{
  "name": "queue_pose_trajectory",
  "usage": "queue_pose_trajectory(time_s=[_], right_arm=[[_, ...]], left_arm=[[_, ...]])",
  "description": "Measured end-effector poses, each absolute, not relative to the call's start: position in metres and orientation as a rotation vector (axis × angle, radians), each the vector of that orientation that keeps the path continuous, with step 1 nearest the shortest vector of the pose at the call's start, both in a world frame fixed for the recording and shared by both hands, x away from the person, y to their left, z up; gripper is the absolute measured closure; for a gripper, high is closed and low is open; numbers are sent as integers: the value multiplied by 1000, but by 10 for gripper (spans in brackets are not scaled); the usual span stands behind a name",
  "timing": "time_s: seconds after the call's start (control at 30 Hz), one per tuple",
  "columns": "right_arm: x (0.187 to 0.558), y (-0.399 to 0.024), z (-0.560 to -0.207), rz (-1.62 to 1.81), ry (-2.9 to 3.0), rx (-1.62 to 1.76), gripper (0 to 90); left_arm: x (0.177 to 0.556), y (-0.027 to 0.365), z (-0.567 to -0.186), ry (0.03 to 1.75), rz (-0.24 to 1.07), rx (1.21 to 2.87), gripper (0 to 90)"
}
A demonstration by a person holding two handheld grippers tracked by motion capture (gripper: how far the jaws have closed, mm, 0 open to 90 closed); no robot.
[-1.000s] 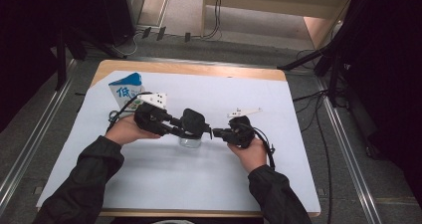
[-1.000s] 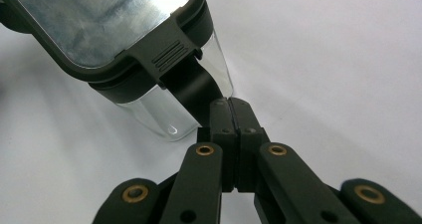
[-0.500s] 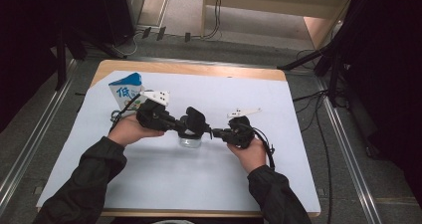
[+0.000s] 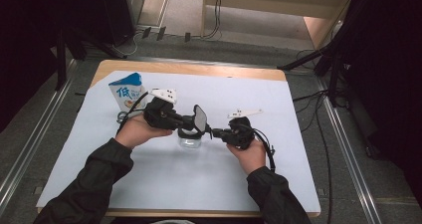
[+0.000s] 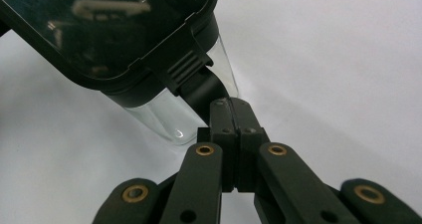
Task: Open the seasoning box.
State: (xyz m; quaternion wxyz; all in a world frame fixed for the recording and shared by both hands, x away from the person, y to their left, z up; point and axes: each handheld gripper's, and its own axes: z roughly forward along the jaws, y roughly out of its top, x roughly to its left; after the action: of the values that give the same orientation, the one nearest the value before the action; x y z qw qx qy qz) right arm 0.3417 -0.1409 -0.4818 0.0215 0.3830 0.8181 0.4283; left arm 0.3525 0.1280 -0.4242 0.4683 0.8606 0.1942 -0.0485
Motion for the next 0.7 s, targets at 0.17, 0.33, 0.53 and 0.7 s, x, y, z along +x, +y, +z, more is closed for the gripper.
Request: queue_pose_trajectory(time_s=[0.17, 0.33, 0.53, 0.7], right_arm=[[341, -141, -483, 1342, 2520, 1198, 900], [340, -139, -484, 1351, 2497, 1209, 900], [339, -138, -485, 1353, 2485, 1231, 900], [338, -137, -485, 1344, 2480, 1230, 900]], left_arm=[[353, 120, -422, 501, -109, 2106, 873], [354, 112, -423, 508, -119, 2097, 873], [356, 103, -427, 507, -132, 2110, 873], [356, 98, -429, 486, -120, 2116, 873]])
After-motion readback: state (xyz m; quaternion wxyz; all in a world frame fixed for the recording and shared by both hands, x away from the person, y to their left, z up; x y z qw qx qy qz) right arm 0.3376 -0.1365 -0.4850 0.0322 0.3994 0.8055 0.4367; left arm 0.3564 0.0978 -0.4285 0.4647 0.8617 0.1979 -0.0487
